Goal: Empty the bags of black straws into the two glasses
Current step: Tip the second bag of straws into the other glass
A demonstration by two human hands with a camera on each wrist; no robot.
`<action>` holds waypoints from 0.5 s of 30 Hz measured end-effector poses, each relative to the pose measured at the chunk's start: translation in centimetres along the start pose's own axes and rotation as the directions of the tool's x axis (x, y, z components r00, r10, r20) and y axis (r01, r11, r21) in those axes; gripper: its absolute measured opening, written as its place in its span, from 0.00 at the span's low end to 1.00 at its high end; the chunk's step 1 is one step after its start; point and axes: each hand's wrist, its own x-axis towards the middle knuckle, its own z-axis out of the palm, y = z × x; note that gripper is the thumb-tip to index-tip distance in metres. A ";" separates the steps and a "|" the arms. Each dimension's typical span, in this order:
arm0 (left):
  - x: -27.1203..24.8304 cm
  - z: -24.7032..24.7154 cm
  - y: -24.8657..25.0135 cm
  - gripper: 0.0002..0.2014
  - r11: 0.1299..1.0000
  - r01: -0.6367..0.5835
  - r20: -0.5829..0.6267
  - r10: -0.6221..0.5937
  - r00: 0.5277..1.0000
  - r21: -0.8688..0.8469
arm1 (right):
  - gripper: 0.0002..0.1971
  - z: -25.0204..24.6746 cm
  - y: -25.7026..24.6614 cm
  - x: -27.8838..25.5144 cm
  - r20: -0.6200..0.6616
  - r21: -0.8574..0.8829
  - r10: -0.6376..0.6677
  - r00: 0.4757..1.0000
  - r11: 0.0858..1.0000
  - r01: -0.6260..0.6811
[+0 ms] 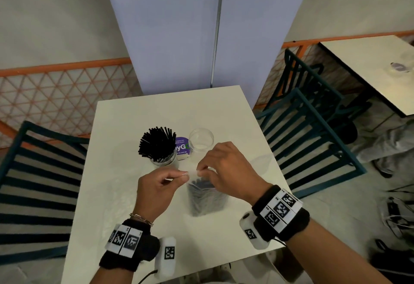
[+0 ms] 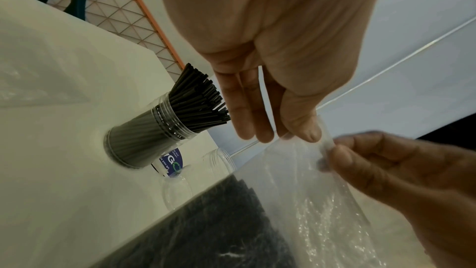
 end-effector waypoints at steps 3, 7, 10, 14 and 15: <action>0.0 -0.6 -0.5 0.14 0.998 0.052 0.005 -0.052 0.999 -0.027 | 0.02 -1.4 2.3 -2.0 -0.036 -0.061 0.062 0.997 0.996 -0.064; -0.1 -1.0 -0.6 0.12 0.995 0.084 0.004 -0.084 0.996 -0.058 | 0.05 -4.0 5.8 -5.7 -0.079 -0.098 0.183 0.980 0.977 -0.190; 0.0 -1.0 -0.7 0.09 0.991 0.104 0.006 -0.104 0.995 -0.079 | 0.06 -5.4 7.3 -7.7 -0.087 -0.137 0.247 0.965 0.956 -0.258; 0.2 -0.9 -0.8 0.08 0.988 0.118 0.000 -0.118 0.993 -0.101 | 0.08 -6.2 8.3 -9.3 -0.103 -0.172 0.321 0.942 0.927 -0.334; 0.2 -0.9 -0.9 0.09 0.987 0.121 0.000 -0.122 0.993 -0.110 | 0.08 -6.4 8.4 -9.6 -0.110 -0.173 0.338 0.935 0.920 -0.352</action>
